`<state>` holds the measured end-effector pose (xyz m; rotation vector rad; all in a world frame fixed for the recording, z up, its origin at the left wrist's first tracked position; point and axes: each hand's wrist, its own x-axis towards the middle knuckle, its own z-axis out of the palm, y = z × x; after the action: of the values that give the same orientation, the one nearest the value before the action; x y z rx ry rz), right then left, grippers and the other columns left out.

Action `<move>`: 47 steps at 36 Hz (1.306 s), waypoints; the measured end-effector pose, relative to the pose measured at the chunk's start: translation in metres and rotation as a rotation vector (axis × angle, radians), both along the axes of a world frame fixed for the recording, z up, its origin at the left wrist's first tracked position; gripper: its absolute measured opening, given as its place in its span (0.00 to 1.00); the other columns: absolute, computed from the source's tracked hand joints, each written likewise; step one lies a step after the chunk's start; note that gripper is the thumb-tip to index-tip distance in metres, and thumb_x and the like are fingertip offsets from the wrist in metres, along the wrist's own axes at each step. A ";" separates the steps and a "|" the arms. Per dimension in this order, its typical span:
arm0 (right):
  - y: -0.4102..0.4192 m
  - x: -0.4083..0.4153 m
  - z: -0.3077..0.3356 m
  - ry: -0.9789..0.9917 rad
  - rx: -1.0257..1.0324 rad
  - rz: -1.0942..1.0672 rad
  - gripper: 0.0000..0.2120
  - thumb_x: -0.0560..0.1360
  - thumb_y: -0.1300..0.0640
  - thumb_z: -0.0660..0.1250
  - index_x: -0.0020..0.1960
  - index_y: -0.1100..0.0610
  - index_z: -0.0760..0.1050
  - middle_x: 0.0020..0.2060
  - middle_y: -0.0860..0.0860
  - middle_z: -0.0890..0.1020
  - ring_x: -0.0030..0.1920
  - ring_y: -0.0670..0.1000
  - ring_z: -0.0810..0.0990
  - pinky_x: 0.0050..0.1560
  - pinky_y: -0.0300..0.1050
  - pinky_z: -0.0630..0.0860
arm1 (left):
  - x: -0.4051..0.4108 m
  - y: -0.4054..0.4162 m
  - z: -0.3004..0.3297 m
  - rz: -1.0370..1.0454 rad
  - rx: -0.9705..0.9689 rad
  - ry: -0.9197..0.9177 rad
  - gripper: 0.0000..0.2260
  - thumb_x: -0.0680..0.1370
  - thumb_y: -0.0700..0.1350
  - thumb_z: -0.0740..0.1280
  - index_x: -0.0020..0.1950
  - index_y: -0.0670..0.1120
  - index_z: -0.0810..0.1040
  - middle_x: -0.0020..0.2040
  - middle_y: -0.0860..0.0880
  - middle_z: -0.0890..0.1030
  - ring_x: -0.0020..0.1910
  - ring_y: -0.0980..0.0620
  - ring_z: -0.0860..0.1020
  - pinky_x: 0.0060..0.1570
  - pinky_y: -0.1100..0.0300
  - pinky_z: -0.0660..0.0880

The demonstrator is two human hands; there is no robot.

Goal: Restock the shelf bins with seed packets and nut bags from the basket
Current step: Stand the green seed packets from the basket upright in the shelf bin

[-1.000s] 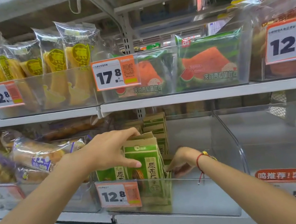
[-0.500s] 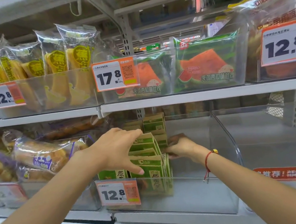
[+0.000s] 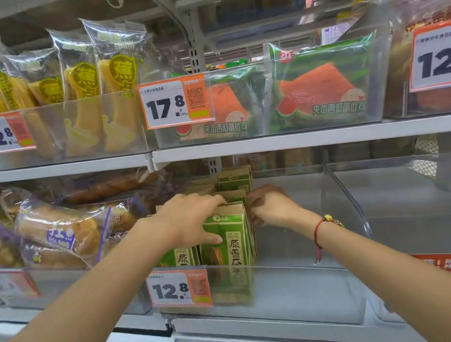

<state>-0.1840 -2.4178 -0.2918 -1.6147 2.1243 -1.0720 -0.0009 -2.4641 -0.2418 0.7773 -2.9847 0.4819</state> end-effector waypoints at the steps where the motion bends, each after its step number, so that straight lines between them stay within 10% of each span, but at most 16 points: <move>1: 0.004 0.001 0.002 -0.034 0.032 0.024 0.09 0.76 0.63 0.61 0.49 0.57 0.79 0.47 0.58 0.83 0.48 0.58 0.83 0.51 0.53 0.81 | 0.002 0.001 -0.002 -0.010 -0.004 0.040 0.30 0.74 0.58 0.67 0.72 0.51 0.61 0.67 0.51 0.71 0.64 0.50 0.69 0.60 0.54 0.65; 7: 0.036 -0.003 0.015 -0.467 0.440 0.525 0.42 0.67 0.69 0.72 0.73 0.51 0.57 0.65 0.49 0.74 0.67 0.53 0.72 0.69 0.55 0.68 | 0.006 0.007 -0.008 0.012 -0.019 0.048 0.40 0.70 0.59 0.71 0.75 0.51 0.54 0.72 0.52 0.64 0.69 0.51 0.63 0.69 0.52 0.59; 12: 0.022 0.025 -0.010 -0.210 0.389 0.193 0.67 0.52 0.46 0.83 0.76 0.54 0.42 0.70 0.52 0.66 0.68 0.54 0.69 0.68 0.51 0.69 | -0.003 0.008 -0.006 0.023 -0.202 0.014 0.57 0.61 0.63 0.75 0.78 0.48 0.44 0.75 0.48 0.54 0.72 0.48 0.56 0.72 0.53 0.56; 20: 0.006 0.031 -0.008 -0.060 0.305 0.093 0.29 0.62 0.58 0.80 0.59 0.54 0.73 0.56 0.53 0.79 0.56 0.53 0.79 0.51 0.48 0.81 | -0.026 -0.008 -0.008 0.143 -0.153 -0.082 0.59 0.60 0.64 0.76 0.78 0.47 0.44 0.76 0.45 0.56 0.74 0.46 0.58 0.74 0.51 0.54; 34: -0.008 0.013 -0.003 -0.064 0.508 0.164 0.33 0.68 0.52 0.76 0.70 0.52 0.68 0.69 0.50 0.71 0.71 0.53 0.66 0.72 0.52 0.60 | -0.028 -0.023 -0.019 0.205 -0.143 -0.014 0.51 0.65 0.61 0.75 0.77 0.47 0.50 0.71 0.47 0.68 0.68 0.46 0.69 0.64 0.51 0.69; 41: 0.000 0.011 -0.010 -0.049 0.518 0.177 0.45 0.54 0.42 0.79 0.68 0.48 0.68 0.64 0.47 0.76 0.66 0.52 0.72 0.68 0.52 0.67 | -0.025 -0.023 -0.009 0.245 -0.087 -0.053 0.52 0.67 0.60 0.74 0.78 0.50 0.41 0.73 0.48 0.66 0.69 0.46 0.68 0.64 0.49 0.69; 47: 0.012 0.013 -0.006 -0.112 0.413 0.112 0.25 0.68 0.62 0.76 0.61 0.53 0.69 0.60 0.51 0.78 0.56 0.52 0.79 0.50 0.44 0.81 | -0.020 -0.011 -0.012 0.209 -0.212 0.045 0.46 0.69 0.56 0.74 0.77 0.48 0.51 0.73 0.48 0.64 0.70 0.46 0.66 0.64 0.51 0.67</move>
<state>-0.1713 -2.4062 -0.2975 -1.4193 1.9916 -0.6203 -0.0207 -2.4752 -0.2540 1.0655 -2.7636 0.7621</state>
